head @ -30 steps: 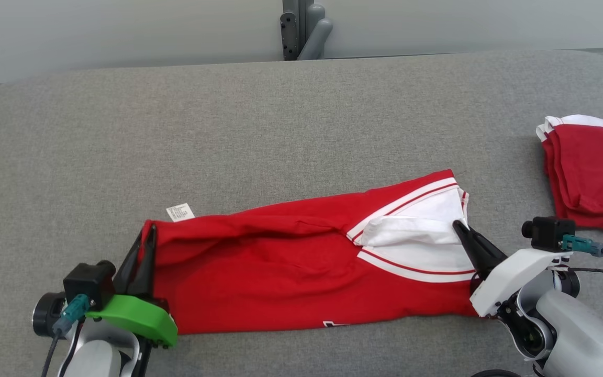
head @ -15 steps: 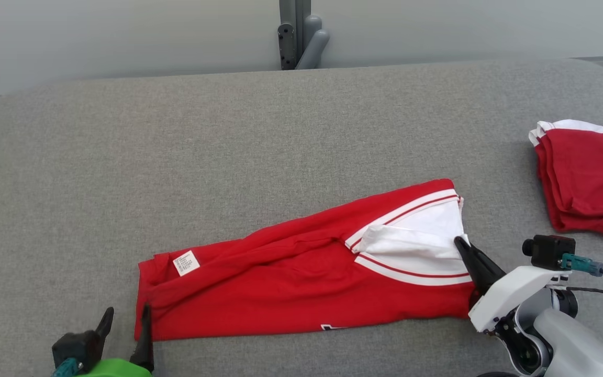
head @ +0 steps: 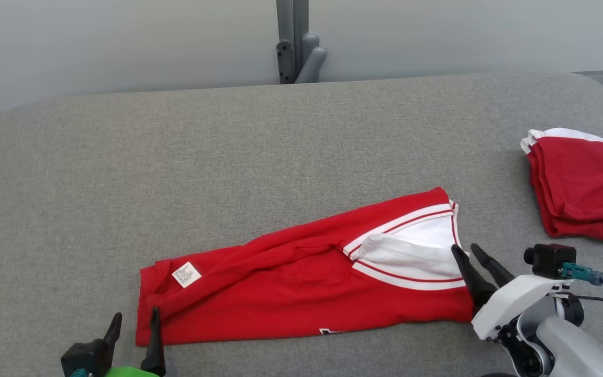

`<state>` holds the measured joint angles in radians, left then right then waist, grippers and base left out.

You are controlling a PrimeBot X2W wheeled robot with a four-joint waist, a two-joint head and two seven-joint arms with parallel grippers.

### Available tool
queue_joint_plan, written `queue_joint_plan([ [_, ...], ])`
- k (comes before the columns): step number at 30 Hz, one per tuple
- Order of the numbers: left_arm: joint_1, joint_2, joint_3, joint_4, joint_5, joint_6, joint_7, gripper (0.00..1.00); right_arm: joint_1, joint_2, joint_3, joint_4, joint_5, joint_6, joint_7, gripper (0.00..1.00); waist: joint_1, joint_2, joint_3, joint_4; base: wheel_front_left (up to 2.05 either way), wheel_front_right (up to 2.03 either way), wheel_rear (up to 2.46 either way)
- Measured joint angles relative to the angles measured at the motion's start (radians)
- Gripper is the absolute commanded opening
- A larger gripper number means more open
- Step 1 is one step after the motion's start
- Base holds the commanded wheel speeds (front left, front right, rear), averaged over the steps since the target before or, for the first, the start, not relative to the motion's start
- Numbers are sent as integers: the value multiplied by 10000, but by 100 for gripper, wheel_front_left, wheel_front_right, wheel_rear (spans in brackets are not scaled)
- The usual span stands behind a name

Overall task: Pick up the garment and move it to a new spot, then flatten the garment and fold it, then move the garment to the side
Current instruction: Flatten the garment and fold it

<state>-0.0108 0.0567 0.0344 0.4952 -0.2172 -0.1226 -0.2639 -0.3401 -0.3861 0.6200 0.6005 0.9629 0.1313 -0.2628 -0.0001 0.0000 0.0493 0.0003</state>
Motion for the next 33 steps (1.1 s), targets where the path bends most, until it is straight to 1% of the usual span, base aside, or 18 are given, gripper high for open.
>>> queue_joint_plan([
  [4, -12, -35, 148, -217, 102, -8, 0, 100, 174, -102, -757, -518, -729, -2, 0, 100, 0, 0, -36, 18, 0, 0, 0],
  [6, -11, -44, 163, -295, 146, -10, 0, 100, 317, -132, -792, -938, -1292, -4, 0, 100, 0, 0, -49, 60, 0, 0, 0],
  [7, -11, -48, 150, -318, 155, -15, 0, 100, 392, -92, -755, -1114, -1381, -4, 0, 100, 0, 0, -49, 88, 0, 0, 0],
  [9, -11, -48, 27, -339, 63, -15, 0, 100, 462, -59, -441, -1398, -1755, -4, 0, 100, 0, 0, -43, 157, 0, 0, 0],
  [12, -18, -61, -203, -357, -140, -17, 0, 100, 353, 21, 86, -1622, -1948, -4, 0, 100, 0, 0, 10, 278, 0, 0, 0],
  [13, -18, -61, -203, -357, -140, -17, 0, 100, 353, 21, 86, -1622, -1948, -4, 0, 100, 0, 0, 10, 278, 0, 0, 0],
  [14, -27, -61, -276, -345, -215, -17, 0, 100, 220, 6, 360, -1599, -2034, -4, 0, 100, 0, 0, 36, 322, 0, 0, 0],
  [20, -141, -67, -627, -267, -470, 23, 0, 100, -778, -146, 1582, -976, -2633, -4, 226, 100, 1, 0, 212, 644, 0, 0, 0],
  [25, -209, -67, -709, -234, -656, 96, 0, 100, -1442, -217, 2180, -456, -3068, -4, 324, 100, 0, 0, 426, 874, 0, 0, 0],
  [29, -236, -67, -798, -207, -805, 171, 0, 100, -1971, -234, 2665, 38, -3639, -4, 493, 100, 0, 0, 597, 1000, 0, 0, 0],
  [30, -262, -67, -825, -213, -817, 173, 0, 100, -2087, -230, 2769, 136, -3718, -4, 531, 99, 0, 0, 637, 1023, 0, 0, 0],
  [32, -329, -67, -872, -230, -880, 188, 0, 100, -2310, -226, 3045, 322, -3923, -4, 694, 90, 1, 0, 718, 1058, 0, 0, 0],
  [33, -363, -67, -894, -234, -911, 207, 0, 100, -2407, -228, 3210, 405, -3996, -4, 802, 69, 0, 0, 755, 1073, 0, 0, 0],
])
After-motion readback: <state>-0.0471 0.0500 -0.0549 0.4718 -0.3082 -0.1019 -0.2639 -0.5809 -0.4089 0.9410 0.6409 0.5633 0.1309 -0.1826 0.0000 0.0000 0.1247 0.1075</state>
